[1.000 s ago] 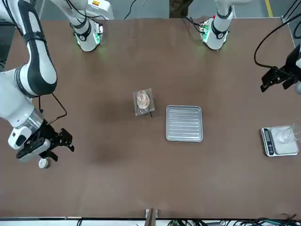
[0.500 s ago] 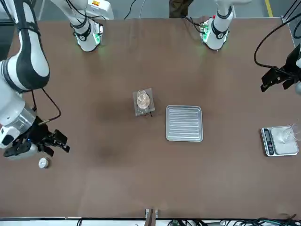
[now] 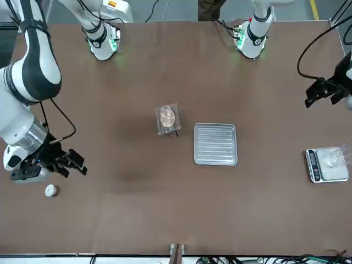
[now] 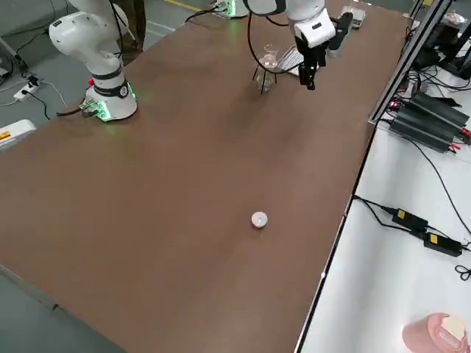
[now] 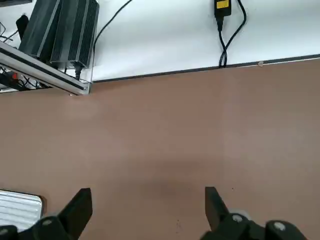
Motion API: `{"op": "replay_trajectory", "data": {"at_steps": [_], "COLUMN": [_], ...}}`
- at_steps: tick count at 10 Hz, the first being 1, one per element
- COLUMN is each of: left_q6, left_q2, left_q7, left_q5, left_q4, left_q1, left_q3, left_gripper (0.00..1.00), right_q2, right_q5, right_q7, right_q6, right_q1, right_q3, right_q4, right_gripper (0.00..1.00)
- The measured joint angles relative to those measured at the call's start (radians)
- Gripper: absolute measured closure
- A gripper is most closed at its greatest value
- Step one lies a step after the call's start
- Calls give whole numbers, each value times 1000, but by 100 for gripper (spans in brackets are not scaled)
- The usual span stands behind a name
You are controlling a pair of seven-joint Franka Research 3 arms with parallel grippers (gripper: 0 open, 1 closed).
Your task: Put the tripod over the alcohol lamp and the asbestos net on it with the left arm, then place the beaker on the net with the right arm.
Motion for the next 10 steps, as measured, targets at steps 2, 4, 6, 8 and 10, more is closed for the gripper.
{"op": "replay_trajectory", "data": {"at_steps": [2,4,6,8,10], "left_q6": [0,0,0,0,0], "left_q2": [0,0,0,0,0], "left_q7": [0,0,0,0,0], "left_q5": [-1,-1,-4,-4,-4], "left_q4": [1,1,1,2,2], "left_q1": [0,0,0,0,0], "left_q3": [0,0,-1,-1,-1], "left_gripper": [1,1,1,1,1], "right_q2": [-15,-35,-67,-135,-211], "right_q5": [-32,-44,-44,-43,-44], "right_q7": [0,-2,-3,-3,-2], "right_q6": [-42,-58,-120,-249,-387], "right_q1": [3,69,139,217,289], "right_q3": [-42,-156,-259,-352,-427], "right_q4": [5,5,5,6,6], "right_gripper": [0,0,0,0,0]}}
